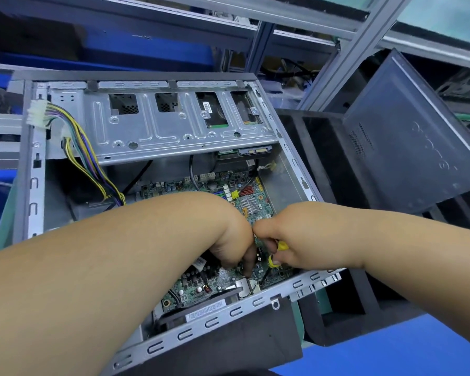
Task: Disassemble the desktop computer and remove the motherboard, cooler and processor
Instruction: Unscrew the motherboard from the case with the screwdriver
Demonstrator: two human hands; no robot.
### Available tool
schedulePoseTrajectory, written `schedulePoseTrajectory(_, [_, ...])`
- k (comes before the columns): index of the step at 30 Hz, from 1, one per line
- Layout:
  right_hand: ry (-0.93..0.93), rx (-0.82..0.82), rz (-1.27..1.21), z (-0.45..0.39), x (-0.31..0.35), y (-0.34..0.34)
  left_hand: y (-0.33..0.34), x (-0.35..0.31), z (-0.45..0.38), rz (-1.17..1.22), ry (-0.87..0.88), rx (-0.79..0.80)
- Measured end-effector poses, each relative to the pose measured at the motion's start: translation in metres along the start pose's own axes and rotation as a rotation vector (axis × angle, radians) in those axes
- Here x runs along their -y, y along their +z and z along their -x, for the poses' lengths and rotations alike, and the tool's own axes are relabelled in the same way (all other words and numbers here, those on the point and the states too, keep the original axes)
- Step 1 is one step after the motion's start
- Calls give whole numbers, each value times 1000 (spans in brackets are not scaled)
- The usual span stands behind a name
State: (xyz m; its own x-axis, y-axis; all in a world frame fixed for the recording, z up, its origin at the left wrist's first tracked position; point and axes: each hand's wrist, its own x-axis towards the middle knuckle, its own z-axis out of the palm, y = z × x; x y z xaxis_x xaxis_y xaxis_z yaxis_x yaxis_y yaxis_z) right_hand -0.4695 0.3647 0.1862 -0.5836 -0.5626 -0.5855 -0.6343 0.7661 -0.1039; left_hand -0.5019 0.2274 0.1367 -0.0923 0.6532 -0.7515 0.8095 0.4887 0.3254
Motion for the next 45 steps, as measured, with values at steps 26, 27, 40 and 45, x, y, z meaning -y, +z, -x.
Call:
schedulePoseTrajectory(26, [-105, -177, 134, 4, -6, 11, 3, 3, -7, 10, -16, -1])
schedulePoseTrajectory(27, [-83, -195, 102, 4, -6, 11, 3, 3, -7, 6, -12, -3])
schedulePoseTrajectory(40, [74, -334, 60, 16, 4, 25, 5, 0, -7, 29, -73, -43])
schedulePoseTrajectory(45, [10, -358, -78, 23, -1, 24, 9, -6, -7, 112, -168, -87])
